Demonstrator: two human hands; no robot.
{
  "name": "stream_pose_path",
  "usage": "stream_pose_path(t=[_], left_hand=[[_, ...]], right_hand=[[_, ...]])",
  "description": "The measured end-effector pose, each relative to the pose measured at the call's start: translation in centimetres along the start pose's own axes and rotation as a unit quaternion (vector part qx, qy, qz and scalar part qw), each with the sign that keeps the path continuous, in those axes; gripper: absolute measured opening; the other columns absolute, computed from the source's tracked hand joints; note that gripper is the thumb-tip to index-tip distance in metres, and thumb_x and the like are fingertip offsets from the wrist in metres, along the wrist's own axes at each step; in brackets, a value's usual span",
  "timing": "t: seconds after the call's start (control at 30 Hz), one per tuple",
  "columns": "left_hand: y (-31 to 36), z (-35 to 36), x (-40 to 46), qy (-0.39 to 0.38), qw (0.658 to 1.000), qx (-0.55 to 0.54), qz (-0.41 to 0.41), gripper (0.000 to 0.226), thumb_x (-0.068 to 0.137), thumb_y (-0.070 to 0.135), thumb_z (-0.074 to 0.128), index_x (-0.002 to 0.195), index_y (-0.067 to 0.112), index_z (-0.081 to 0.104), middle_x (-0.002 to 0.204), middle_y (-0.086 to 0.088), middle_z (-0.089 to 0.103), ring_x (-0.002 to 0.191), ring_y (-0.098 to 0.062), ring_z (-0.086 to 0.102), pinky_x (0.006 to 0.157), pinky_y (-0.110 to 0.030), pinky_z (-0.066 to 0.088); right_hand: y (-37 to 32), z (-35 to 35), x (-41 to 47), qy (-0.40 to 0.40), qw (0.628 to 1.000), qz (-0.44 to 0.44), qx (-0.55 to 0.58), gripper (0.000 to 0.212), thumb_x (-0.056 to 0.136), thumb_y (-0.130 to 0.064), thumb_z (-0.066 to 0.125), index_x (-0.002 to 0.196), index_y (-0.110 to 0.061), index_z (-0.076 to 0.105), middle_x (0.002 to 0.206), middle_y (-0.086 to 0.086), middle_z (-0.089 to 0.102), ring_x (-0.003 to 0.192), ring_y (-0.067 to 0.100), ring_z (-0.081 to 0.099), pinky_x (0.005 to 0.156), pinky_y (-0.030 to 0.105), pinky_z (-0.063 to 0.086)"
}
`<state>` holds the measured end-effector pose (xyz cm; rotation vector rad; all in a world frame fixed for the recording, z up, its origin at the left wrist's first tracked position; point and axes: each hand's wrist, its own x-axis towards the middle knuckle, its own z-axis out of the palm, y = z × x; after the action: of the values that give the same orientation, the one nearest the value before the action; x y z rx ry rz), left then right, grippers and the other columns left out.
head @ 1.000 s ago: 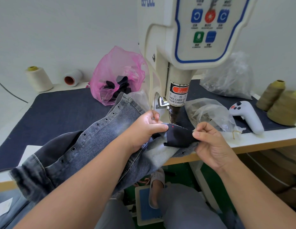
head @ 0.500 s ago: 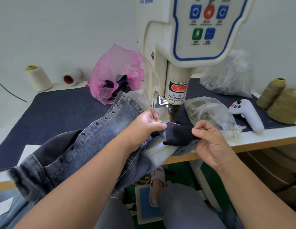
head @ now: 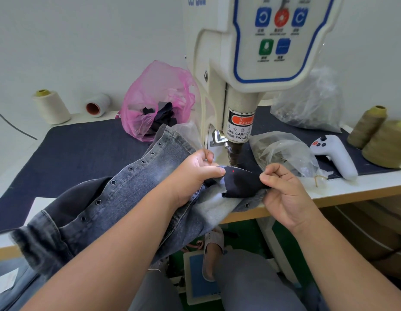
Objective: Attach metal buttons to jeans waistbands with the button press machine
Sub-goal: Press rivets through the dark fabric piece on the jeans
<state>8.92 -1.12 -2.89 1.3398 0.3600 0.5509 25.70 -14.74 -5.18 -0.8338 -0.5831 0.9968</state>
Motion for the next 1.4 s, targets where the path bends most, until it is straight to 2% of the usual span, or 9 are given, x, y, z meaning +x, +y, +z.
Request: stream_pose_path(t=[0.3,0.4,0.87,1.1,1.2,1.3,1.4], left_hand=[[-0.14,-0.04,0.12,0.008,1.000,-0.002,-0.003,0.034,0.074,0.006,0.066,0.089,0.017,0.037,0.065,0.000,0.062,0.059,-0.010,0.060,0.060,-0.018,0.048],[-0.21,-0.05,0.19,0.013,1.000,-0.007,-0.003,0.034,0.073,0.006,0.066,0.088,0.017,0.038,0.067,-0.002,0.059,0.059,-0.010,0.058,0.059,-0.018,0.048],[-0.05,-0.12,0.25,0.035,0.999,-0.010,-0.001,0.032,0.066,0.006,0.063,0.086,0.015,0.040,0.064,0.003,0.051,0.059,-0.009,0.052,0.058,-0.017,0.045],[0.19,0.02,-0.07,0.042,0.999,-0.030,-0.008,0.028,0.063,0.008,0.060,0.082,0.016,0.041,0.070,-0.001,0.047,0.061,-0.011,0.047,0.061,-0.025,0.037],[0.19,0.01,-0.08,0.036,0.999,-0.011,-0.003,0.037,0.062,0.015,0.071,0.083,0.017,0.041,0.072,-0.003,0.049,0.064,-0.012,0.052,0.063,-0.024,0.042],[0.01,-0.03,0.01,0.032,0.999,0.005,0.007,0.038,0.068,0.008,0.072,0.087,0.015,0.040,0.066,0.002,0.056,0.061,-0.009,0.061,0.062,-0.017,0.049],[-0.08,-0.14,-0.06,0.025,1.000,0.002,0.005,0.040,0.069,0.004,0.071,0.088,0.015,0.039,0.069,-0.002,0.060,0.063,-0.012,0.065,0.062,-0.019,0.051]], right_hand=[[-0.12,0.14,-0.15,-0.001,1.000,0.005,-0.001,0.017,0.071,0.001,0.061,0.075,-0.015,0.057,0.064,0.002,0.059,0.069,0.016,0.057,0.074,0.030,0.051],[-0.18,0.20,-0.22,-0.004,1.000,0.002,-0.004,0.017,0.073,0.002,0.059,0.078,-0.014,0.055,0.063,0.000,0.059,0.067,0.014,0.059,0.072,0.028,0.053],[-0.08,0.42,-0.27,0.011,1.000,0.000,-0.014,0.018,0.071,0.002,0.061,0.076,-0.015,0.055,0.069,0.005,0.057,0.073,0.019,0.057,0.076,0.032,0.050],[-0.11,0.51,-0.30,0.013,1.000,0.001,-0.013,0.018,0.071,0.002,0.061,0.078,-0.014,0.054,0.075,0.009,0.056,0.077,0.021,0.056,0.080,0.035,0.048],[-0.16,0.51,-0.36,0.010,1.000,0.000,-0.016,0.019,0.072,0.002,0.061,0.079,-0.014,0.053,0.070,0.005,0.060,0.075,0.019,0.059,0.077,0.031,0.052],[-0.20,0.58,-0.39,0.014,1.000,0.002,-0.014,0.019,0.072,0.002,0.060,0.079,-0.014,0.053,0.069,0.004,0.060,0.073,0.017,0.059,0.076,0.031,0.051],[-0.23,0.71,-0.41,0.015,1.000,0.004,-0.014,0.018,0.071,0.002,0.060,0.079,-0.013,0.052,0.068,0.004,0.059,0.073,0.017,0.058,0.076,0.031,0.049]])
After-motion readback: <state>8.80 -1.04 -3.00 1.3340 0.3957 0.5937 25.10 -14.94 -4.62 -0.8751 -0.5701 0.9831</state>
